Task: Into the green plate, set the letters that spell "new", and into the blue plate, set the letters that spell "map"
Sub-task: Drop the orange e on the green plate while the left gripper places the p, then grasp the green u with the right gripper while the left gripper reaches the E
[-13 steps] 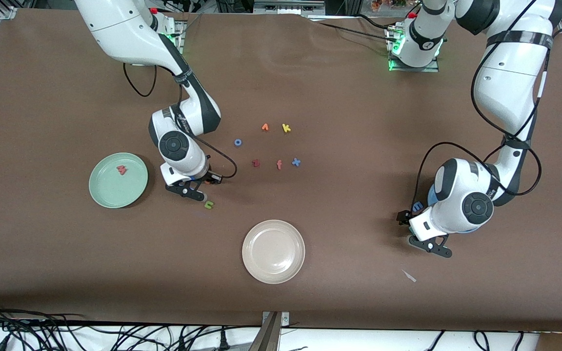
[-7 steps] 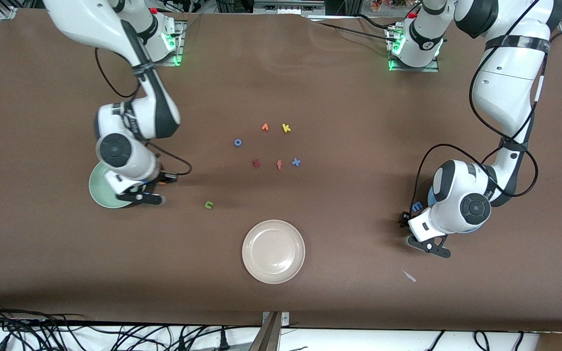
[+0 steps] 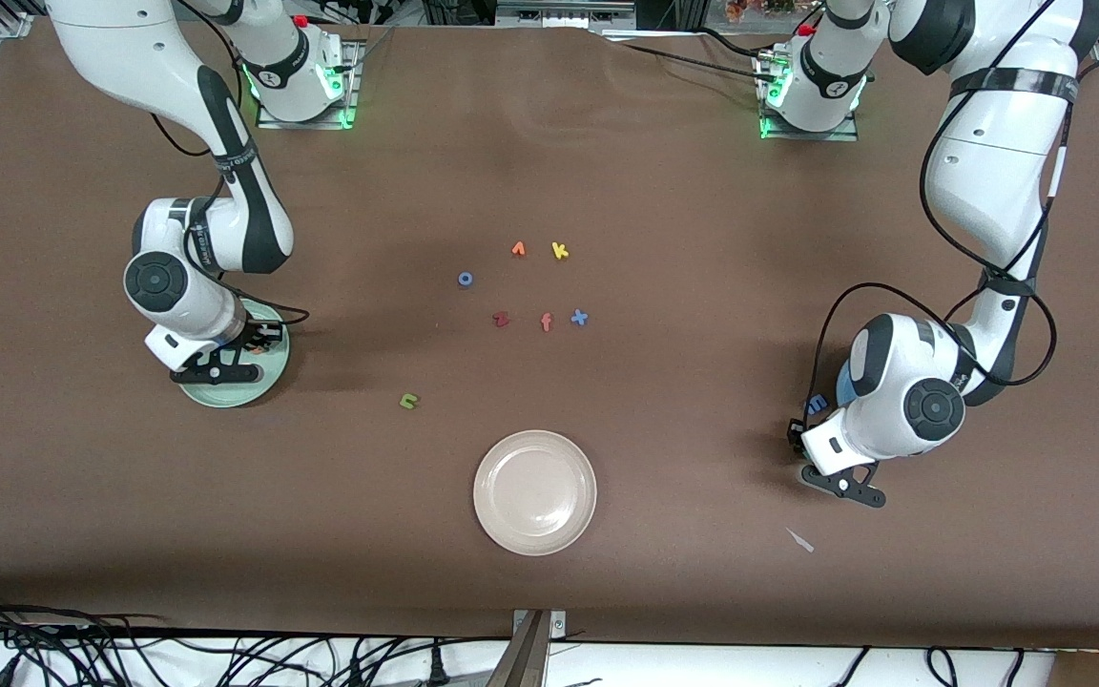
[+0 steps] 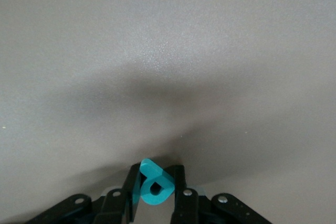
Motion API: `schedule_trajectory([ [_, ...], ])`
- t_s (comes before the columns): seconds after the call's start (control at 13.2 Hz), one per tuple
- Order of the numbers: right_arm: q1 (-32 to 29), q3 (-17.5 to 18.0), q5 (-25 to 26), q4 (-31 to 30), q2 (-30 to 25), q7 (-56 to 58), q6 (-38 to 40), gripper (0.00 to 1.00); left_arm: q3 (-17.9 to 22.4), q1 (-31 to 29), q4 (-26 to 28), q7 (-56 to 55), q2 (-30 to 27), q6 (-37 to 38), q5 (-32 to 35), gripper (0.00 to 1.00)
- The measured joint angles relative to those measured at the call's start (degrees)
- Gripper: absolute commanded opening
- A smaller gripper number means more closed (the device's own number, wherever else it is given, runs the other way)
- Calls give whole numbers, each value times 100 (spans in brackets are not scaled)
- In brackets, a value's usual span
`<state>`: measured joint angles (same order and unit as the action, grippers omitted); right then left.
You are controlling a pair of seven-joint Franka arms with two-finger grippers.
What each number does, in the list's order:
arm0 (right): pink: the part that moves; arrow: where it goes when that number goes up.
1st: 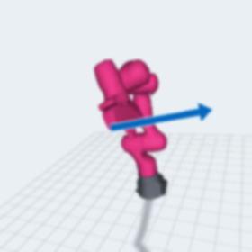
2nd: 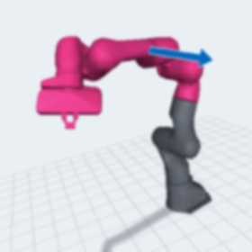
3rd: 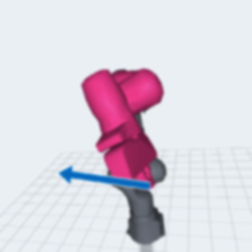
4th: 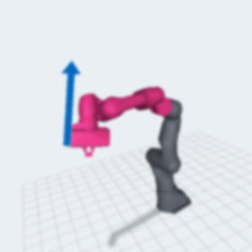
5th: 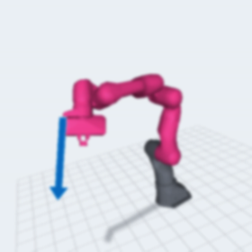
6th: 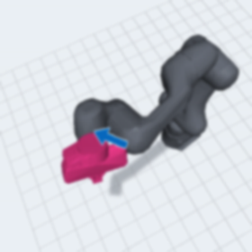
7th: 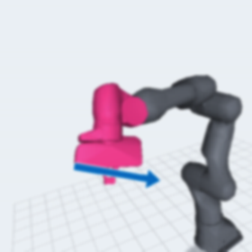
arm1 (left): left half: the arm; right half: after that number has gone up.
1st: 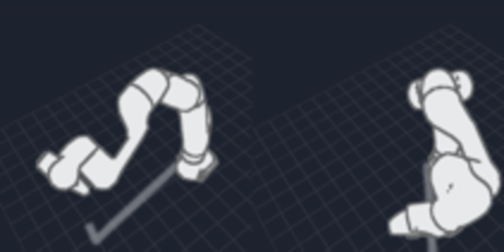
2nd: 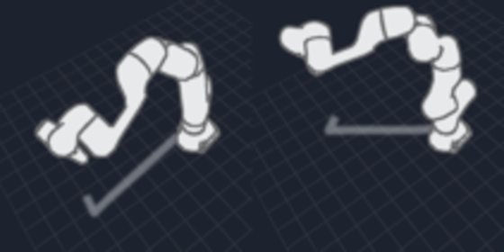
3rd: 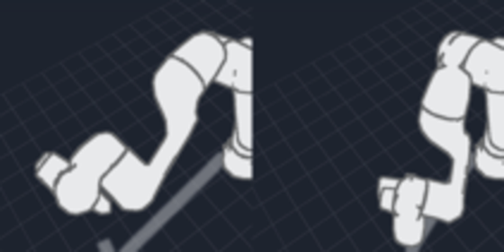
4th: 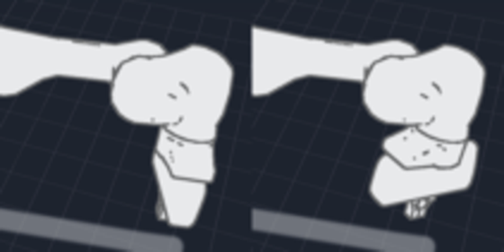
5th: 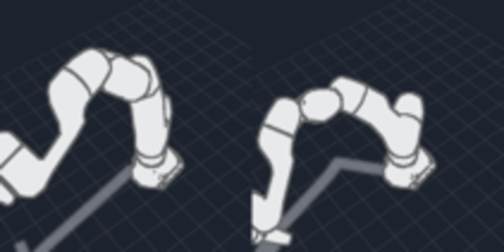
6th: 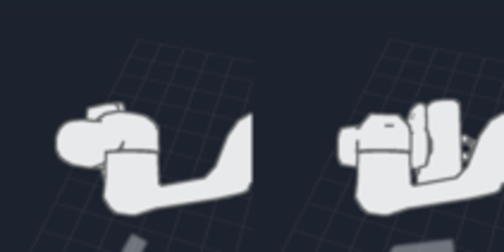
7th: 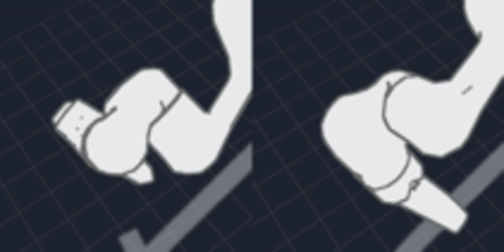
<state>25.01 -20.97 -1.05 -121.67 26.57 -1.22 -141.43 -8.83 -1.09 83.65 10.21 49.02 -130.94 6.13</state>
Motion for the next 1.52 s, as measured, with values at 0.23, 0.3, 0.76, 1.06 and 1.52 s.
schedule_trajectory([
  [0.23,5,12,-22,41,-122,-2,68,83,9,-37,-259,-88,-23,353,6,7],
  [0.3,12,38,-111,120,-203,-19,263,83,13,-57,-470,-88,-51,791,34,7],
  [0.76,155,711,-614,1579,-137,-1703,1549,78,42,-561,-667,850,-592,2143,74,10],
  [1.06,203,1260,-646,2446,654,-3431,1334,72,37,-1109,139,1600,-1127,1994,74,10],
  [1.52,213,1527,-648,2878,1516,-4162,391,67,33,-1220,1826,1735,-1482,190,123,100],
])
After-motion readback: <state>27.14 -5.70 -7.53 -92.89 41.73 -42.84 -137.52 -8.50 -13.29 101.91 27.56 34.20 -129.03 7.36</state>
